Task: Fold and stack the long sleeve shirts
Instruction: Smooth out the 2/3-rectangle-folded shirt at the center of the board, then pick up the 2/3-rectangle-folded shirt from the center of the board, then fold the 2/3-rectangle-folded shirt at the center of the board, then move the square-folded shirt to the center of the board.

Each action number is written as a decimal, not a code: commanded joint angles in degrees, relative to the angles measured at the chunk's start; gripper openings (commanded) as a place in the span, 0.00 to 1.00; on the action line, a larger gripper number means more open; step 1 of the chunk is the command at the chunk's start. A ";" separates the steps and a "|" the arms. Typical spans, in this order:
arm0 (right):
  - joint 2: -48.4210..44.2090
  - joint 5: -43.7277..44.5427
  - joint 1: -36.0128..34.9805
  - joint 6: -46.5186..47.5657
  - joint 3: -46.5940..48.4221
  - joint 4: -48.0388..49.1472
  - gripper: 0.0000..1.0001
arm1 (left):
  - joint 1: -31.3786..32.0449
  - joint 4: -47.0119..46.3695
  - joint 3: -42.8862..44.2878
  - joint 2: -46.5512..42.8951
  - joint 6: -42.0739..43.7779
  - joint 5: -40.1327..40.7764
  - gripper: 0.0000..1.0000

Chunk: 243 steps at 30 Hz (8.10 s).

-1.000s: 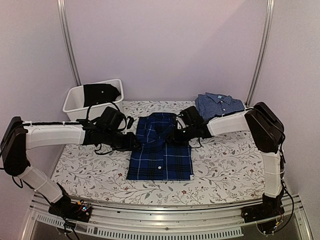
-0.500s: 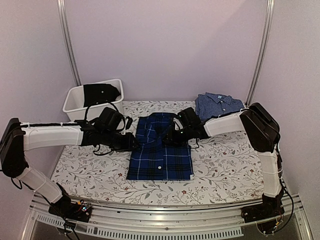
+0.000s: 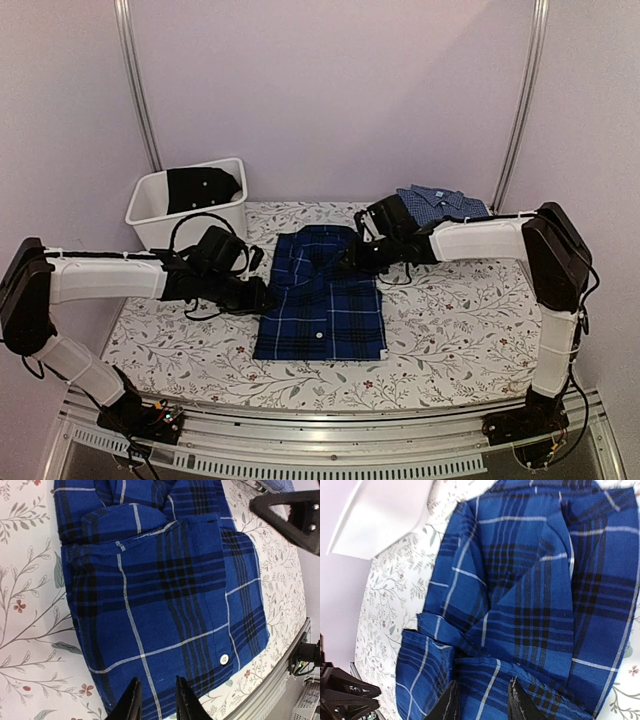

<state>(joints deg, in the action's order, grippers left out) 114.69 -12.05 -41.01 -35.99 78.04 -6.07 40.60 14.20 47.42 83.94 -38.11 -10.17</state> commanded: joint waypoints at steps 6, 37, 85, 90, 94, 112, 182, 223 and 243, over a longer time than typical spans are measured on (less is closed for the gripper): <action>-1.41 1.93 -6.19 3.61 4.31 -2.48 0.31 | -0.03 -4.59 -1.12 2.63 -0.89 -2.25 0.21; 3.69 -1.27 -2.26 2.93 3.68 -2.55 0.33 | -0.85 -7.66 -7.28 5.14 -1.36 -3.30 0.21; -21.46 9.11 -19.31 -11.73 -33.19 -8.02 0.34 | 3.11 -7.38 -13.10 7.64 -4.79 -7.28 0.19; -23.36 7.61 -18.46 -13.75 -37.15 -5.29 0.34 | 3.08 -6.94 -12.97 7.66 -4.65 -7.17 0.19; -25.32 7.37 -18.22 -14.55 -37.74 -4.95 0.34 | 3.08 -6.45 -12.56 7.04 -4.36 -7.21 0.19; -31.70 5.46 -14.09 -15.75 -42.04 -2.85 0.33 | -0.01 1.35 -16.51 -7.66 -3.70 -6.67 0.26; -41.17 11.41 -21.59 -19.41 -41.46 -6.84 0.00 | 10.47 7.48 -15.21 -18.80 -14.34 -1.54 0.00; -10.49 1.32 4.32 -3.07 -20.57 5.44 0.00 | -3.48 -8.67 1.72 7.92 -9.19 -0.95 0.00; -14.43 5.58 7.48 -1.98 -20.37 5.62 0.00 | -9.98 -7.26 7.94 13.10 -2.78 -5.15 0.00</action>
<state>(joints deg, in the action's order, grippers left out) 97.89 -7.22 -34.39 -39.33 54.96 -1.21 32.84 7.84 54.00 94.41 -42.68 -12.58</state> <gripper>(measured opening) 0.005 0.003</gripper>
